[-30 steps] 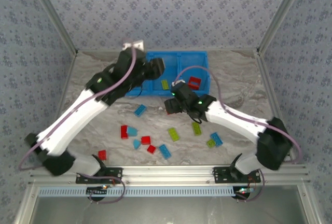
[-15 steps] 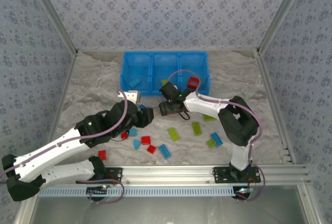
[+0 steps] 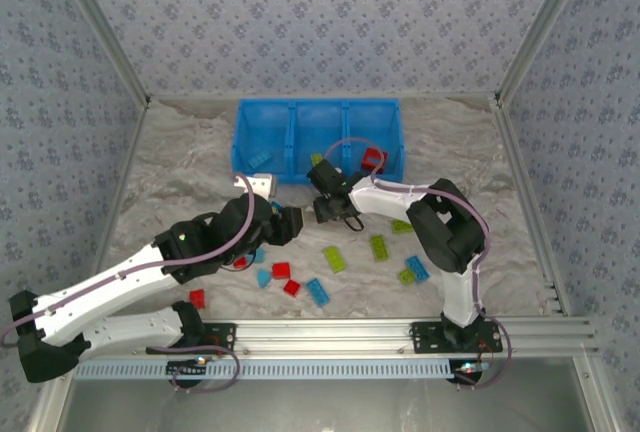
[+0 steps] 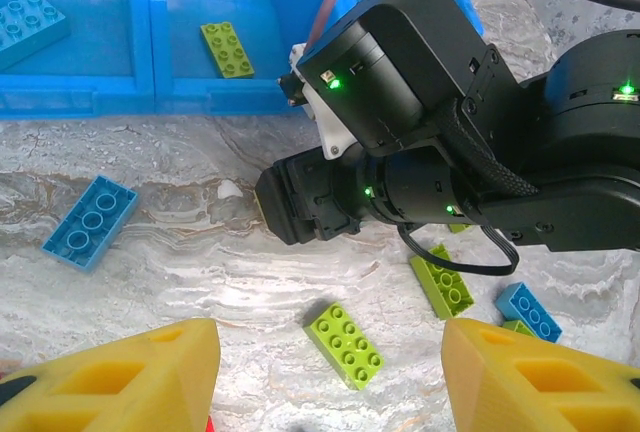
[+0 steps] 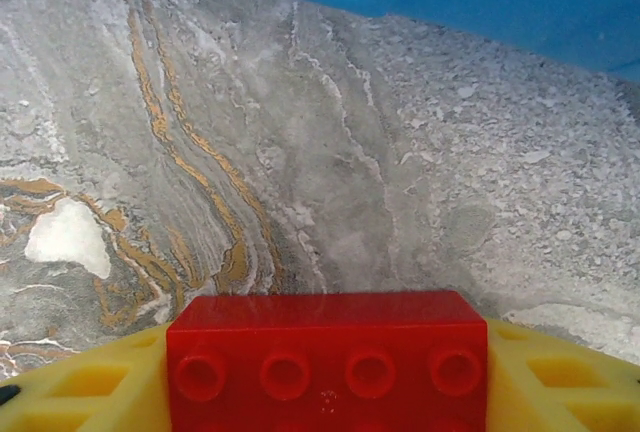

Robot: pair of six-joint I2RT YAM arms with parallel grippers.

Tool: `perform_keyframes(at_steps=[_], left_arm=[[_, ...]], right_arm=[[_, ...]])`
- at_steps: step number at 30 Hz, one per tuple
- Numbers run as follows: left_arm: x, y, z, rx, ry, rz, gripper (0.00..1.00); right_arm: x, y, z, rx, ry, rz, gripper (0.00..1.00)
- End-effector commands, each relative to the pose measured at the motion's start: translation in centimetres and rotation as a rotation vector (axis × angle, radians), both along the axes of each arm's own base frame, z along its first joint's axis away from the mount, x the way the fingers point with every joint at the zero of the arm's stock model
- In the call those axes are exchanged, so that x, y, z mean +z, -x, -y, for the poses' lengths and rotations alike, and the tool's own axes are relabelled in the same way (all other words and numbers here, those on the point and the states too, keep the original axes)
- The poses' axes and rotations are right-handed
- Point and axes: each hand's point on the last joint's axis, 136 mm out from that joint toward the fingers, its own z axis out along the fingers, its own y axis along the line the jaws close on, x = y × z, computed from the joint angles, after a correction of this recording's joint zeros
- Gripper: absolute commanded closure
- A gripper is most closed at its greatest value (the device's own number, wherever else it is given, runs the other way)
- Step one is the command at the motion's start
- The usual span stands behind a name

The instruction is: Sort the legos into containers by color

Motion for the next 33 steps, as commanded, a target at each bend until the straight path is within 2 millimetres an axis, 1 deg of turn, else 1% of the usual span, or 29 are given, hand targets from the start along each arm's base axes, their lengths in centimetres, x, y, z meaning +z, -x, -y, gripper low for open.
perform_keyframes(at_steps=[1,2,4,5,7,9,10,12,15,17,19,21,24,25,26,28,29,31,33], left_arm=[[1.4,-0.3,0.4,0.01,0.042,0.034,0.4],[1.5,-0.2,0.5,0.009,0.047,0.035,0.4],[1.7,-0.2,0.8,0.002,0.052,0.038,0.4],[2.0,-0.1,0.9,-0.002,0.057,0.042,0.4],[2.6,-0.2,1.3,-0.011,0.062,0.052,0.4],[2.9,-0.4,1.8,-0.02,0.065,0.059,0.4],[3.2,-0.5,2.1,-0.025,0.068,0.065,0.4],[3.6,-0.7,2.7,-0.031,0.07,0.072,0.4],[4.2,-1.0,3.5,-0.037,0.074,0.094,0.41],[4.6,-1.2,3.9,-0.039,0.07,0.113,0.41],[4.9,-1.4,4.3,-0.038,0.065,0.129,0.41],[5.4,-1.4,4.6,-0.039,0.064,0.144,0.41],[6.1,-1.7,4.9,-0.031,0.061,0.169,0.42],[6.5,-1.8,5.0,-0.029,0.062,0.181,0.42],[6.8,-1.8,5.2,-0.032,0.066,0.19,0.42],[8.0,-2.1,5.9,-0.047,0.071,0.221,0.42],[8.5,-2.3,6.3,-0.053,0.069,0.234,0.42],[9.4,-2.6,7.4,-0.073,0.068,0.256,0.42],[9.9,-3.0,8.7,-0.093,0.064,0.264,0.42]], right_arm=[[2.3,0.0,-0.4,-0.007,-0.01,0.058,0.4],[3.3,0.2,-0.2,-0.01,-0.014,0.078,0.39],[6.1,0.5,0.9,-0.032,-0.029,0.125,0.39],[7.4,0.5,1.7,-0.048,-0.031,0.15,0.4],[10.3,0.2,4.0,-0.086,-0.034,0.2,0.4],[12.3,-0.5,6.0,-0.119,-0.049,0.232,0.41],[13.3,-1.2,6.9,-0.137,-0.057,0.25,0.41],[14.3,-2.8,8.4,-0.169,-0.058,0.266,0.41],[15.2,-6.4,10.0,-0.227,-0.079,0.278,0.42],[15.4,-9.1,10.3,-0.25,-0.091,0.286,0.42],[15.0,-11.9,10.5,-0.271,-0.088,0.274,0.43],[14.4,-14.3,10.6,-0.293,-0.077,0.263,0.44],[12.6,-17.7,11.3,-0.339,-0.074,0.246,0.44],[12.2,-18.5,11.3,-0.349,-0.083,0.242,0.44],[11.4,-18.8,11.5,-0.354,-0.075,0.219,0.45],[10.7,-20.2,11.6,-0.364,-0.078,0.216,0.45],[10.5,-20.8,11.6,-0.363,-0.079,0.213,0.45],[9.4,-21.5,11.6,-0.364,-0.06,0.194,0.44],[8.5,-22.1,11.6,-0.367,-0.041,0.18,0.44]])
